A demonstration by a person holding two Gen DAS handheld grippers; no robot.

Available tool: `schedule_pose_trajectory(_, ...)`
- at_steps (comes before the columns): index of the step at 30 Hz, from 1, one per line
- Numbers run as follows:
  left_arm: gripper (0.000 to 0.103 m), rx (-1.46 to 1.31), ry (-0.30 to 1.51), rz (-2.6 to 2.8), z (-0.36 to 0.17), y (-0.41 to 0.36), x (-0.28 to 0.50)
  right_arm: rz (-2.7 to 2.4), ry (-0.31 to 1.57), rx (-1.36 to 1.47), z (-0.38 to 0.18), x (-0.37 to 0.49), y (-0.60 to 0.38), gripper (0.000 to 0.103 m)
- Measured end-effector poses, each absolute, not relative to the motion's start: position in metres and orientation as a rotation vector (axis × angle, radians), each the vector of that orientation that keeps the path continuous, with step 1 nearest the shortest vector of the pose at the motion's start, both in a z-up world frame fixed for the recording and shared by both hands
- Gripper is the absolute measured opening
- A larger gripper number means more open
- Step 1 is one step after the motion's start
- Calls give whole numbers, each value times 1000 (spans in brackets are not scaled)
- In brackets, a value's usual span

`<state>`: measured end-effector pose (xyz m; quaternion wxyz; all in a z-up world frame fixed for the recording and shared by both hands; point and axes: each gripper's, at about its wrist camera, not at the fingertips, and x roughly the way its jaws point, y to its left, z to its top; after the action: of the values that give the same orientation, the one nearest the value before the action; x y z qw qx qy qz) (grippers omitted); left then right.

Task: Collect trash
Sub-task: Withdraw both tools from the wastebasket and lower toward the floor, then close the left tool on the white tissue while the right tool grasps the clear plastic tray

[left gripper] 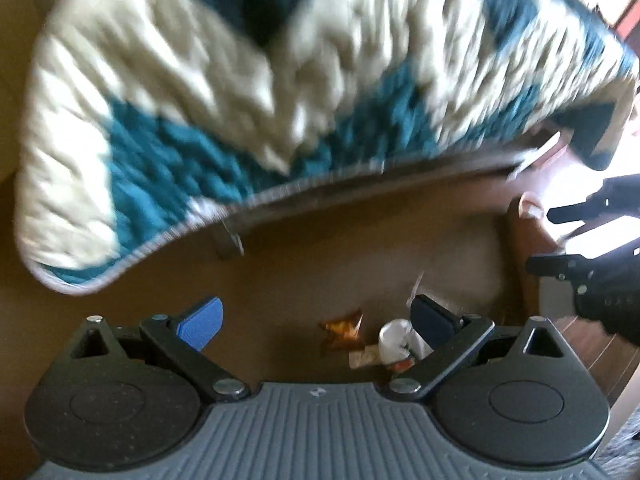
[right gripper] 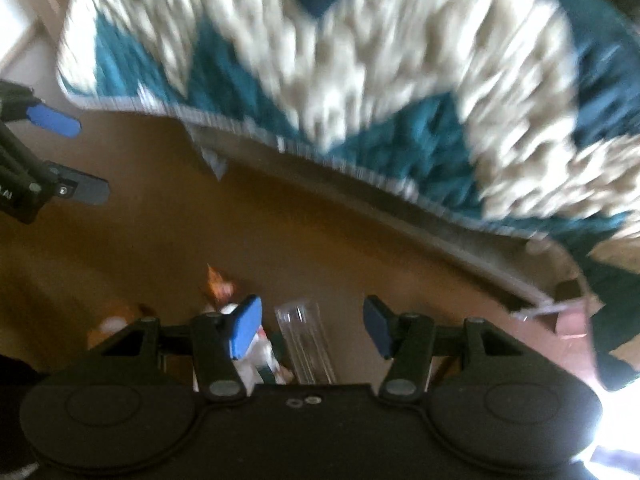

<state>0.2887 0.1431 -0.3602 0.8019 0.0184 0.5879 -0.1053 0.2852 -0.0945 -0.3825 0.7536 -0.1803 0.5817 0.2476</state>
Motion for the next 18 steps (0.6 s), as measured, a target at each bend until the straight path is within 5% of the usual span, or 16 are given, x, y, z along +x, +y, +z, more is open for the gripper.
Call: schedule_pose_trajectory(18, 100, -116, 1649, -400, -559, 75, 301, 473, 1590, -526, -546, 307, -115, 55)
